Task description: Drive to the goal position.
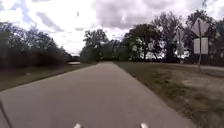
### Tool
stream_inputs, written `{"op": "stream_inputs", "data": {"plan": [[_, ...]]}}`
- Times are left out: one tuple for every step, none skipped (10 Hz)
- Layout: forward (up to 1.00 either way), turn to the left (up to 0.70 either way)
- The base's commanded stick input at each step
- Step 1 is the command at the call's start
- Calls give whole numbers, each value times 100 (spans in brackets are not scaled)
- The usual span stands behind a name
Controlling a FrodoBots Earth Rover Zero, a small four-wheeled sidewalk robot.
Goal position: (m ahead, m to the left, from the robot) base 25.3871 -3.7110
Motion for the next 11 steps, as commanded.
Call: {"op": "stream_inputs", "data": {"plan": [[100, 0], [100, 0], [100, 0], [100, 0], [100, 0], [100, 0], [58, 0], [0, 0], [0, 0], [0, 0], [0, 0]]}}
